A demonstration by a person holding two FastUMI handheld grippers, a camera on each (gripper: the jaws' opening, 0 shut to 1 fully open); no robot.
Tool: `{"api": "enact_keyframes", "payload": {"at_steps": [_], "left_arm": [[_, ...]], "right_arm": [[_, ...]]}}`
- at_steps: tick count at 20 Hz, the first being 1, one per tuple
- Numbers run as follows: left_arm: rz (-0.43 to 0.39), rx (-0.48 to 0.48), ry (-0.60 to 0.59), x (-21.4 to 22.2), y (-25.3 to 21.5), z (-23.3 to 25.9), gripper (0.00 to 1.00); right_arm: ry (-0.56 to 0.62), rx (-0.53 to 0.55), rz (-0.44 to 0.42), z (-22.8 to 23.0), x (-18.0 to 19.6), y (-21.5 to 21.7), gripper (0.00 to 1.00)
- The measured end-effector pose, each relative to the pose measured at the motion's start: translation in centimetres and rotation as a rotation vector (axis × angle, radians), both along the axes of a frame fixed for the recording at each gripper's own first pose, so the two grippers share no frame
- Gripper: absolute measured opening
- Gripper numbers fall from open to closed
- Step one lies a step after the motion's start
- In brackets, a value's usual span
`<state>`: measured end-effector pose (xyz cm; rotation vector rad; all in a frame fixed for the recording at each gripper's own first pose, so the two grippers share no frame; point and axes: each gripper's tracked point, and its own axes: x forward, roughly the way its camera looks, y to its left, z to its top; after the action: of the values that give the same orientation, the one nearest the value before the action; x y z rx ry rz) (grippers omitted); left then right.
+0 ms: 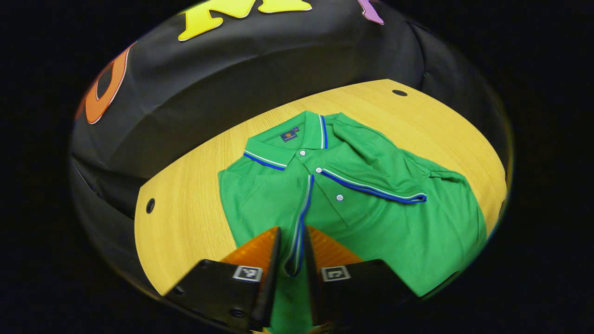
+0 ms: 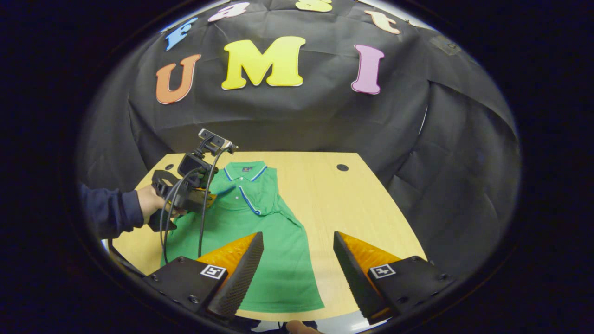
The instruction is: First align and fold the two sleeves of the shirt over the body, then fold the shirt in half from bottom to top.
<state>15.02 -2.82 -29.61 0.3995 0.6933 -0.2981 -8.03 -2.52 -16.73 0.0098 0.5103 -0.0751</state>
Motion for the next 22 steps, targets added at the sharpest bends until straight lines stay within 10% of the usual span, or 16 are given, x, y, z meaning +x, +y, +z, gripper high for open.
{"api": "enact_keyframes", "payload": {"at_steps": [4,22], "left_arm": [[0.055,-0.073,0.006,-1.5,0.9,0.2,0.93],[0.442,-0.217,0.266,-20.2,12.2,-5.8,0.97]], "right_arm": [[0.024,0.017,0.023,-1.0,1.0,0.2,0.95],[0.487,0.051,0.075,-17.0,-1.6,-0.7,0.96]]}}
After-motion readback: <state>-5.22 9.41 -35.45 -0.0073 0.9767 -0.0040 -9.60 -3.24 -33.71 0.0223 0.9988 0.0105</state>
